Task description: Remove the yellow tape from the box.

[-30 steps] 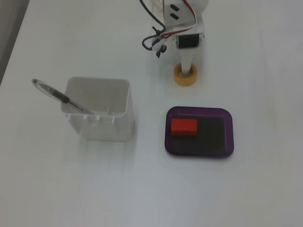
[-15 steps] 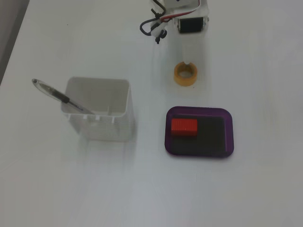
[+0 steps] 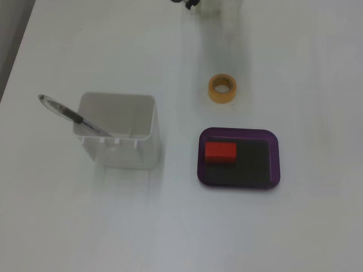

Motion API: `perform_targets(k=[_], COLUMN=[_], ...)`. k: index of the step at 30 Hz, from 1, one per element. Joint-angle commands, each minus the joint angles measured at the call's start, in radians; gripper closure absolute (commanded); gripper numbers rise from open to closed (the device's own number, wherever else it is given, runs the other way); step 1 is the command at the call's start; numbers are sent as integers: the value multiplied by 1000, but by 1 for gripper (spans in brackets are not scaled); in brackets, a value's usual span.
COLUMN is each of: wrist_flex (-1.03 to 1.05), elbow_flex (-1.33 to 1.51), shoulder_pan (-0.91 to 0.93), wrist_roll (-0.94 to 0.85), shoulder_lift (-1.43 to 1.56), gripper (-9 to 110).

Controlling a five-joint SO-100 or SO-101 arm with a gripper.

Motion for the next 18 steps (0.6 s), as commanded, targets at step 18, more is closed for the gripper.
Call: perform_targets(k=[18], wrist_flex=[-305], elbow_flex=[842], shoulder_pan=[9], wrist_roll=[-5], shoulder_lift=[1022], gripper=[87])
